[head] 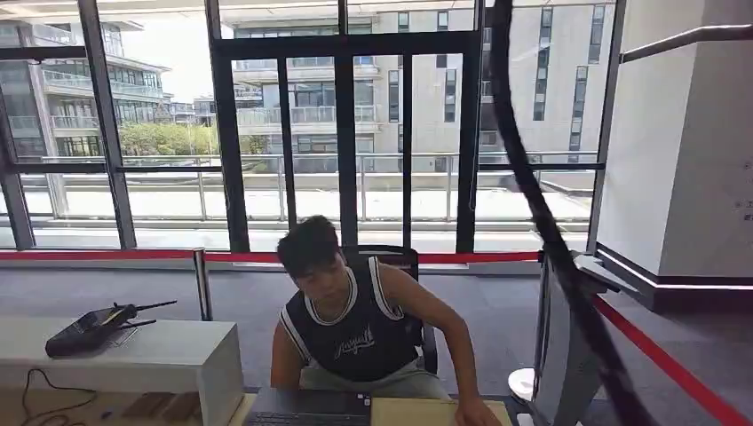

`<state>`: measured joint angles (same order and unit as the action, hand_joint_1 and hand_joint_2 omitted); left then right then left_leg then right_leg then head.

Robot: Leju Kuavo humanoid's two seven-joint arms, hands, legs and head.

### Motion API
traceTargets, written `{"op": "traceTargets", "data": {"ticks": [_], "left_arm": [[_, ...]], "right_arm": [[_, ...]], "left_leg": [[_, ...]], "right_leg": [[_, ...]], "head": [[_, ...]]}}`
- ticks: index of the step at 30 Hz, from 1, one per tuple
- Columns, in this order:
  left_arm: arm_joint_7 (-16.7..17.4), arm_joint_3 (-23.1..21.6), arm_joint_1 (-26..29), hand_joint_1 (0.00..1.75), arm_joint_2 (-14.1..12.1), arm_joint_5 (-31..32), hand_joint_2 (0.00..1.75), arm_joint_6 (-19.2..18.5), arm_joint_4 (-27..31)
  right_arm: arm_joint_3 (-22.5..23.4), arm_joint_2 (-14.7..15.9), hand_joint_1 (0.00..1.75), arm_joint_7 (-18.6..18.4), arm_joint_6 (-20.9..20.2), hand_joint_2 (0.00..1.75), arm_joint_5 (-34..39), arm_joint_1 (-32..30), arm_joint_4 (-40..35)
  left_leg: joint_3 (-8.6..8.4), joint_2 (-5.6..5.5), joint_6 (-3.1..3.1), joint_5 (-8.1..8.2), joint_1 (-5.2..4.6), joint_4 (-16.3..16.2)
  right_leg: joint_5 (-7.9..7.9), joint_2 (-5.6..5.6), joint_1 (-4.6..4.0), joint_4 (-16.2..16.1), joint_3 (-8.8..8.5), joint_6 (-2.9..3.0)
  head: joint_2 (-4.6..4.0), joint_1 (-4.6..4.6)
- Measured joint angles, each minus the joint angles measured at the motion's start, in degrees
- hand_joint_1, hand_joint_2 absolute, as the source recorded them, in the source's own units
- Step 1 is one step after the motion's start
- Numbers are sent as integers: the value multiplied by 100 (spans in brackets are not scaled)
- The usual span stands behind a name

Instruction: Pass the card to the sensor for recognition and then transmit it.

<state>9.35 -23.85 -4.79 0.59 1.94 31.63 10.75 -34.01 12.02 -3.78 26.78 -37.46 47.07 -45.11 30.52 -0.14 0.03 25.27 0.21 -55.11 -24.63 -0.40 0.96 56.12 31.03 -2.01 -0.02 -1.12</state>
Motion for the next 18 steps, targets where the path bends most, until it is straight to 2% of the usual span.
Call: {"op": "traceTargets", "data": {"ticks": [9,13,18], "left_arm": [[-15,-149,-32,0,-35,96,0,-59,0],[-13,-203,-58,0,-53,153,0,-105,0],[-20,-295,-96,0,-81,210,0,-142,0]], "right_arm": [[-392,-409,175,-147,-446,175,-514,696,-44],[-568,-570,171,-230,-499,175,-754,888,153],[-700,-682,175,-354,-547,175,-857,1034,409]], "left_leg": [[1,-1,-5,-3,2,0],[1,-1,-5,-3,2,0],[1,-1,-5,-3,2,0]], "right_leg": [[0,0,-2,1,1,1],[0,-1,-2,1,1,1],[0,-1,-1,0,2,1]], "head": [[0,0],[0,0],[0,0]]}}
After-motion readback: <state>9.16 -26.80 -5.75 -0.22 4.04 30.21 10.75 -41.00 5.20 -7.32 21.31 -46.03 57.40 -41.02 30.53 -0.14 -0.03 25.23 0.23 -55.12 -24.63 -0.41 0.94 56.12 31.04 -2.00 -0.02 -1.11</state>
